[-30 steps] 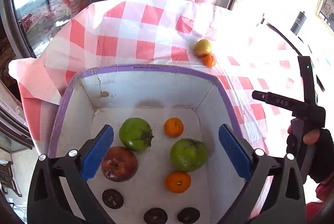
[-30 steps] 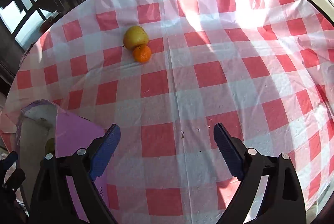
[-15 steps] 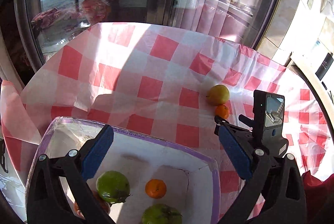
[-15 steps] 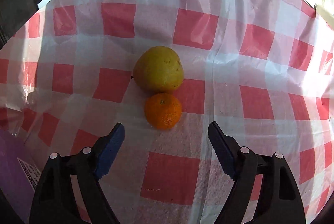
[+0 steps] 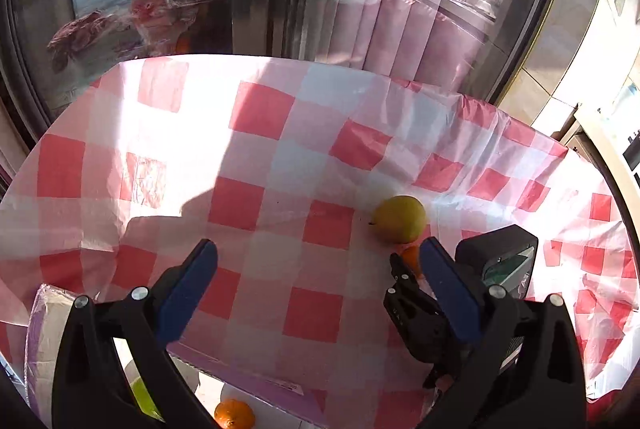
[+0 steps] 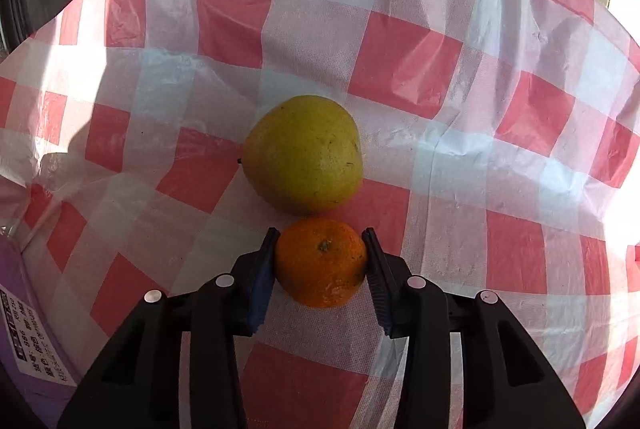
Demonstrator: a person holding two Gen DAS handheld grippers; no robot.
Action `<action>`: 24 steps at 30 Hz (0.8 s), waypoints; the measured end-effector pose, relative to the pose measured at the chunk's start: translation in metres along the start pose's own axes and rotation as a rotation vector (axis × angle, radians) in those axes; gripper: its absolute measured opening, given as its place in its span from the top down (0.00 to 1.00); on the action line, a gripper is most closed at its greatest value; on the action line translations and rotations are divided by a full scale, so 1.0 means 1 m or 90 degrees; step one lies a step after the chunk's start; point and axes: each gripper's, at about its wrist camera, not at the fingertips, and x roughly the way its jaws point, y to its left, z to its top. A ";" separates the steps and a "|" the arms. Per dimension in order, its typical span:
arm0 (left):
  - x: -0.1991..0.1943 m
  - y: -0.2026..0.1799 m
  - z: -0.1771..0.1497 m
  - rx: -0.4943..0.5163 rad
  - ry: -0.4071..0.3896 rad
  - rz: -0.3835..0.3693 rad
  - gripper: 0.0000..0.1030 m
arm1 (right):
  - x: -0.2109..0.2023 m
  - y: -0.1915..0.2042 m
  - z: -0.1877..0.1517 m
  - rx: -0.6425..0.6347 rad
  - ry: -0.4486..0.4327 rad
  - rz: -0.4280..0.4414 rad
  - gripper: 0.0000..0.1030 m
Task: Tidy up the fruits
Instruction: 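Grasp the yellow pear with the left gripper while the right grasps the orange, then carry the yellow pear and orange over the white box with both grippers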
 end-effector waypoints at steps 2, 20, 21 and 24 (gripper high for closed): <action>0.022 -0.015 0.007 0.016 0.037 -0.003 0.02 | -0.010 -0.020 -0.008 0.030 -0.003 -0.008 0.61; 0.190 -0.123 -0.005 0.246 0.185 0.059 0.07 | -0.053 -0.112 -0.060 0.110 -0.016 -0.033 0.60; 0.195 -0.126 -0.008 0.267 0.186 0.051 0.11 | -0.055 -0.115 -0.062 0.112 -0.017 -0.032 0.60; 0.196 -0.128 -0.014 0.296 0.153 0.032 0.34 | -0.059 -0.120 -0.069 0.117 -0.019 -0.030 0.60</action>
